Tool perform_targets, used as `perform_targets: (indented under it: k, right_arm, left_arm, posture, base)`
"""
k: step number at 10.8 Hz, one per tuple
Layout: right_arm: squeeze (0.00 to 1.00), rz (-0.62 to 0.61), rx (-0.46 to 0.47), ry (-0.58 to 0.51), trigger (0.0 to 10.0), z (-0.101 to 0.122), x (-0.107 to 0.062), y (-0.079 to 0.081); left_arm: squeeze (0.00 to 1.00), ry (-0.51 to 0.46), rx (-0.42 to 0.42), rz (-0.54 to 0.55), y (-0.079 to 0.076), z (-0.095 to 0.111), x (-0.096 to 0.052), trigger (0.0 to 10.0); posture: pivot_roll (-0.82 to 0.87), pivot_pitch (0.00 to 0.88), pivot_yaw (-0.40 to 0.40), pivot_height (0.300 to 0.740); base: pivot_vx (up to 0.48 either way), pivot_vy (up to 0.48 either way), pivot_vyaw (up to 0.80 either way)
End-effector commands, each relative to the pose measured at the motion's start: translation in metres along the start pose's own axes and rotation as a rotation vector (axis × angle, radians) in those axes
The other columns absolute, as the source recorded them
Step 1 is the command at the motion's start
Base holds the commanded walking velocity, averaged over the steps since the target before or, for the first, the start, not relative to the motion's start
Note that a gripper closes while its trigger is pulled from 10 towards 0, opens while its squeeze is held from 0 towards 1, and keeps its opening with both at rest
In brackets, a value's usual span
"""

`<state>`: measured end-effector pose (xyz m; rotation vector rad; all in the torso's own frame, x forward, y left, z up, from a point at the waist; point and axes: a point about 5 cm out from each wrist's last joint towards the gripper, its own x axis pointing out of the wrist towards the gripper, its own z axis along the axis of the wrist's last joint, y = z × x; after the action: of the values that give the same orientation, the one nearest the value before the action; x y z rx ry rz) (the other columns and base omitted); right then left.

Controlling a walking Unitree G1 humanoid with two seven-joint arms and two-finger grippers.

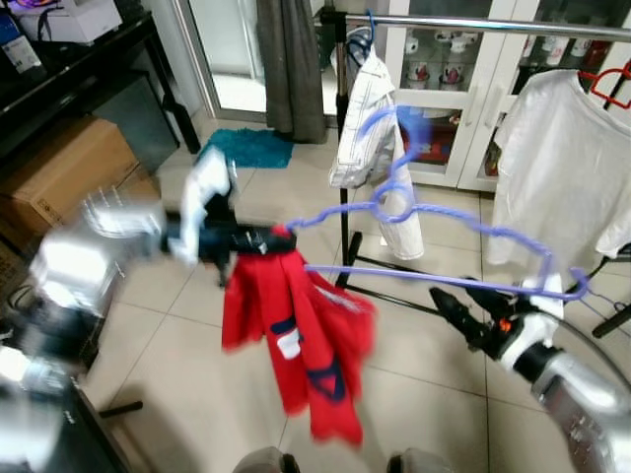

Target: Hang hanger

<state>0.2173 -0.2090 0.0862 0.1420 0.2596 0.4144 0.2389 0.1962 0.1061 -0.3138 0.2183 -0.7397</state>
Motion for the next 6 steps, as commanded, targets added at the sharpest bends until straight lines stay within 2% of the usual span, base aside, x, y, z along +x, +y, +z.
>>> perform_targets:
  k: [1,2,3,4,5,6]
  right_arm:
    - [1.0,-0.103,0.008,0.024,10.0,-0.003,-0.005,-0.005]
    - [1.0,-0.186,0.017,0.037,10.0,-0.008,-0.004,-0.006]
    - [1.0,-0.229,0.039,0.001,10.0,-0.009,-0.004,-0.004]
    - [1.0,-0.221,0.047,-0.047,10.0,-0.008,-0.003,0.001]
    - [1.0,-0.211,0.052,-0.055,10.0,-0.006,-0.003,0.001]
    - [1.0,-0.211,0.047,-0.061,10.0,-0.004,-0.003,0.001]
  left_arm:
    - [0.0,0.37,-0.253,0.262,0.009,-0.091,-0.059,0.0]
    - [0.0,0.253,0.334,-0.234,0.008,0.057,0.068,0.0]
    - [0.0,0.19,0.325,-0.222,0.002,0.052,0.073,0.0]
    - [0.0,0.067,0.297,-0.292,-0.011,0.059,0.077,0.0]
    - [0.0,-0.01,0.289,-0.311,-0.024,0.066,0.077,0.0]
    - [0.0,0.048,0.311,-0.259,-0.017,0.059,0.076,0.0]
  posture:
    - [-0.17,0.0,0.131,0.74]
    - [-0.17,0.0,0.135,0.74]
    - [-0.17,0.0,0.138,0.74]
    - [-0.18,0.0,0.14,0.74]
    - [-0.17,0.0,0.136,0.74]
    - [-0.17,0.0,0.136,0.74]
  base:
    - [0.0,0.0,0.0]
    - [0.0,0.0,0.0]
    - [0.0,0.0,0.0]
    - [0.0,0.0,0.0]
    - [0.0,0.0,0.0]
    - [0.0,0.0,0.0]
